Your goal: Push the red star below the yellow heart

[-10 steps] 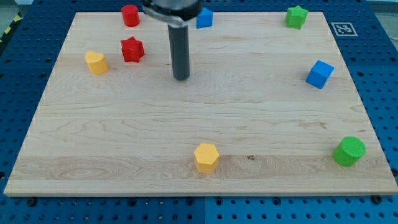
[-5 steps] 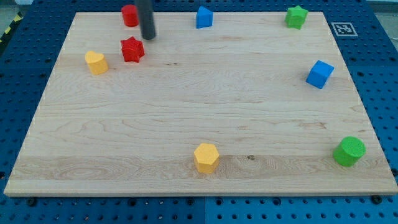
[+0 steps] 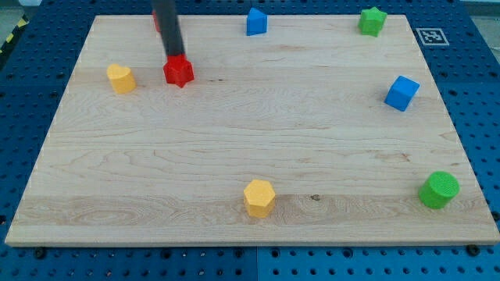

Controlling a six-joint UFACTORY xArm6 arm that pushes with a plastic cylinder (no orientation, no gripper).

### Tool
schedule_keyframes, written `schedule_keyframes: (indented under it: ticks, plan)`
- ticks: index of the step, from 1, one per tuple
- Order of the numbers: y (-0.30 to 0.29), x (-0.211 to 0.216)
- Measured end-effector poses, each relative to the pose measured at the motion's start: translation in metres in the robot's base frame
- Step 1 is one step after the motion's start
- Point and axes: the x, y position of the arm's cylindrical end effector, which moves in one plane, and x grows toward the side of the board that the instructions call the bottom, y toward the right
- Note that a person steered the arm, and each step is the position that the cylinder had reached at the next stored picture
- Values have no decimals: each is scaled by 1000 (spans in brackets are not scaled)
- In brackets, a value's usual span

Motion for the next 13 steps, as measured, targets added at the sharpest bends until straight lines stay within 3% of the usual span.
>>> schedule_keyframes:
  ticks: [4,7,13]
  plan:
    - [1,100]
    - [-42,111]
    - [-47,192]
